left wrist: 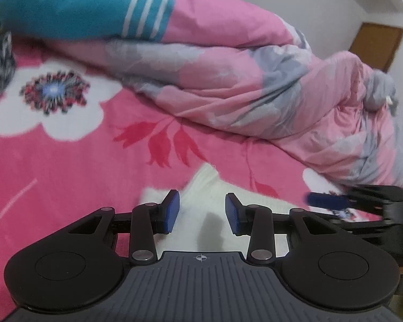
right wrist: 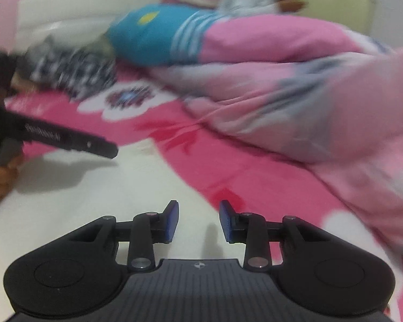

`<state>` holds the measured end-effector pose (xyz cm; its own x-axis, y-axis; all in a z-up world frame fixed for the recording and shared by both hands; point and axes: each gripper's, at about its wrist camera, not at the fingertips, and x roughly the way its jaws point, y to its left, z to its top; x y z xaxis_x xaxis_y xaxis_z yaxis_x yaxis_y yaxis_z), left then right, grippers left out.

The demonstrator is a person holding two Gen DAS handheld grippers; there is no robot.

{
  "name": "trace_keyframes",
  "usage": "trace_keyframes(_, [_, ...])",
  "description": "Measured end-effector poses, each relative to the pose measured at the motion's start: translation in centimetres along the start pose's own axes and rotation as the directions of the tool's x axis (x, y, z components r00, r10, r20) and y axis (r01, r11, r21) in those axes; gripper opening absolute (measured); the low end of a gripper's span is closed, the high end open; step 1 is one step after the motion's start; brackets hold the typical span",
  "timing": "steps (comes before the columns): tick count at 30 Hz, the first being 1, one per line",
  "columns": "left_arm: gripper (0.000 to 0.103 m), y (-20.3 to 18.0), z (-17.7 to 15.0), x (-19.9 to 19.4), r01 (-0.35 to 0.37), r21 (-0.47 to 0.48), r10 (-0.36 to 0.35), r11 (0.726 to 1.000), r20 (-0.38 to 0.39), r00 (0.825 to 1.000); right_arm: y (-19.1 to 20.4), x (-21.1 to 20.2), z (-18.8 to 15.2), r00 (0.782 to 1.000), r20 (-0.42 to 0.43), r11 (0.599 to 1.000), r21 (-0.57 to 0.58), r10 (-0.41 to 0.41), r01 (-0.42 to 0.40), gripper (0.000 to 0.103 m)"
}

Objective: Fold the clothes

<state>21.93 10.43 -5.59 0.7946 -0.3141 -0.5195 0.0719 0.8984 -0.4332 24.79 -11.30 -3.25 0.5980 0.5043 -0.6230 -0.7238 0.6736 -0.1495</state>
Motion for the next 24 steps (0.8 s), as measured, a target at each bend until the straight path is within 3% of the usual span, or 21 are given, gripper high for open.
trace_keyframes(6, [0.037,0.5,0.1,0.3,0.009,-0.028,-0.010,1.000,-0.013,1.000,1.9,3.7,1.1,0.996,-0.085,0.995,-0.096,0.010,-0.019,0.031])
trace_keyframes(12, [0.037,0.5,0.0,0.4,-0.004,-0.018,0.004,1.000,-0.014,1.000,2.3,4.7,1.4,0.991,-0.135,0.988,-0.149,0.005,-0.025,0.028])
trace_keyframes(15, [0.037,0.5,-0.1,0.5,-0.012,-0.018,0.012,1.000,-0.012,1.000,3.6,4.8,1.6,0.988,-0.155,0.975,-0.222,-0.018,-0.018,0.014])
trace_keyframes(24, [0.037,1.4,0.0,0.3,0.004,-0.076,-0.005,0.997,-0.013,1.000,6.9,5.1,1.6,0.975,-0.145,0.944,-0.306,-0.170,0.119,0.002])
